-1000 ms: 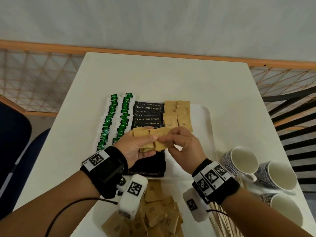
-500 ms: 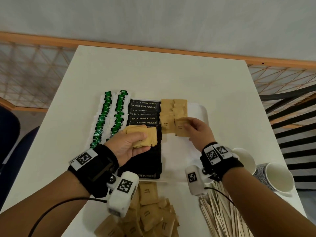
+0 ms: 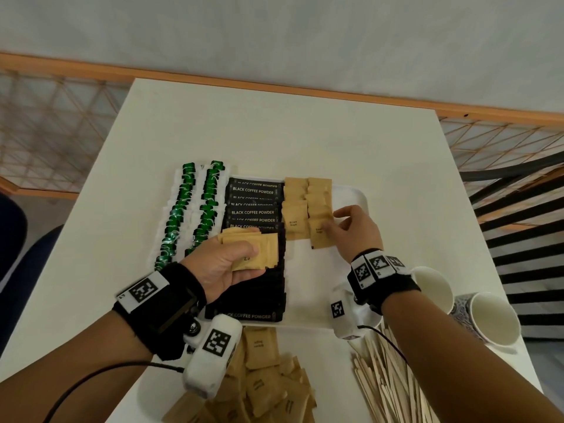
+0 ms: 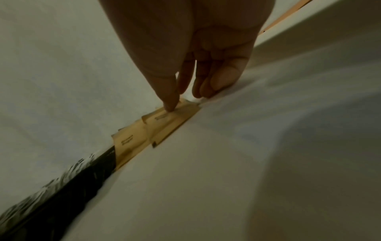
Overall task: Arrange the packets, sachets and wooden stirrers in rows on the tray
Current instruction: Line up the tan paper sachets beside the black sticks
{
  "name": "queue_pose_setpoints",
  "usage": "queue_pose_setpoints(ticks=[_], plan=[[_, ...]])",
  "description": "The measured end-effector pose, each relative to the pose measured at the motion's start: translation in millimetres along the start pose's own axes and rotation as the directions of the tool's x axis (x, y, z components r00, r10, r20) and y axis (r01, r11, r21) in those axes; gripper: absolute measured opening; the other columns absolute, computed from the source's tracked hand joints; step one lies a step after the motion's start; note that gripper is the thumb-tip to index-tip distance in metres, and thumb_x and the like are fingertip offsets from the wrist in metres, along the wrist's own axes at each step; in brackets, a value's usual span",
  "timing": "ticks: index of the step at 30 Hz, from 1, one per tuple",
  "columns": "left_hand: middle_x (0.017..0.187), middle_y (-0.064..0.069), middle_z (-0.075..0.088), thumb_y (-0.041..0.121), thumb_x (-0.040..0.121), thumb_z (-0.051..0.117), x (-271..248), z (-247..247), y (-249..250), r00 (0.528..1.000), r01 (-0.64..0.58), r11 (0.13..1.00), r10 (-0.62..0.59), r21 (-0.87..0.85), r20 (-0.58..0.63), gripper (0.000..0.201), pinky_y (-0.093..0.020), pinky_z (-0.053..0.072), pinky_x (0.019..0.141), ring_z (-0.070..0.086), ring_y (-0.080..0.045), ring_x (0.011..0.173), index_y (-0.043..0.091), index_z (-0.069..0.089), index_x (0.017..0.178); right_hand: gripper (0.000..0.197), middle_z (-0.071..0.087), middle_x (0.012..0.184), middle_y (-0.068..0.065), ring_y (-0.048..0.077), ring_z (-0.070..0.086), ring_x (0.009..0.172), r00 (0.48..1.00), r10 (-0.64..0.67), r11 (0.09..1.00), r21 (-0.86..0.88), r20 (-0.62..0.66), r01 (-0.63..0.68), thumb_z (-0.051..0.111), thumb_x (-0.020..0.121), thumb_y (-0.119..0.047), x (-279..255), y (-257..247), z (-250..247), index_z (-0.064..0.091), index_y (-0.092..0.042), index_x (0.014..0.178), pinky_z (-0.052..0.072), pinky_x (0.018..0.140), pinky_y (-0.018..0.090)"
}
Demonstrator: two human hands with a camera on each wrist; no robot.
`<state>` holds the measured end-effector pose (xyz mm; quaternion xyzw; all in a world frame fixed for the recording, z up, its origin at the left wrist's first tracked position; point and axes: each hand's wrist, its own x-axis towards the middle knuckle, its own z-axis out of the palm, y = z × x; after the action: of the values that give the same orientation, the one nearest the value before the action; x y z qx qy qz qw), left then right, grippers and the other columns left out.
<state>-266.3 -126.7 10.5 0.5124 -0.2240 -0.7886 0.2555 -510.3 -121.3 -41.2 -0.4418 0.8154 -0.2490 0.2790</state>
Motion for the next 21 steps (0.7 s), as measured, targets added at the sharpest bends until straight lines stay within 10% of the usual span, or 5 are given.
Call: queue_pose_setpoints(ticks=[10, 21], plan=[[0.098, -0.011, 0.068, -0.008, 0.087, 0.054, -2, 0, -2, 1.000, -0.006, 1.000, 0.006, -0.003, -0.011, 0.027, -0.029, 0.059, 0.057, 0.067, -0.025, 0.086, 0.011, 0.064, 0.105, 0.048, 0.044, 0.112, -0.007, 0.009, 0.049, 0.095, 0.988, -0.109, 0.987, -0.108, 0.111, 0.121, 0.078, 0.071, -0.037, -15, 5, -2, 0.055, -0.025, 0.112, 0.046, 0.085, 0.026], [0.104, -0.014, 0.066, -0.009, 0.087, 0.054, 0, 1, 1, 1.000, -0.011, 1.000, 0.011, -0.014, 0.001, 0.028, -0.029, 0.060, 0.059, 0.066, -0.027, 0.091, 0.010, 0.063, 0.107, 0.044, 0.051, 0.104, -0.004, 0.012, 0.053, 0.090, 0.993, -0.092, 0.991, -0.093, 0.074, 0.099, 0.074, 0.074, -0.032, -2, -2, 1, 0.054, -0.024, 0.112, 0.042, 0.075, 0.023]])
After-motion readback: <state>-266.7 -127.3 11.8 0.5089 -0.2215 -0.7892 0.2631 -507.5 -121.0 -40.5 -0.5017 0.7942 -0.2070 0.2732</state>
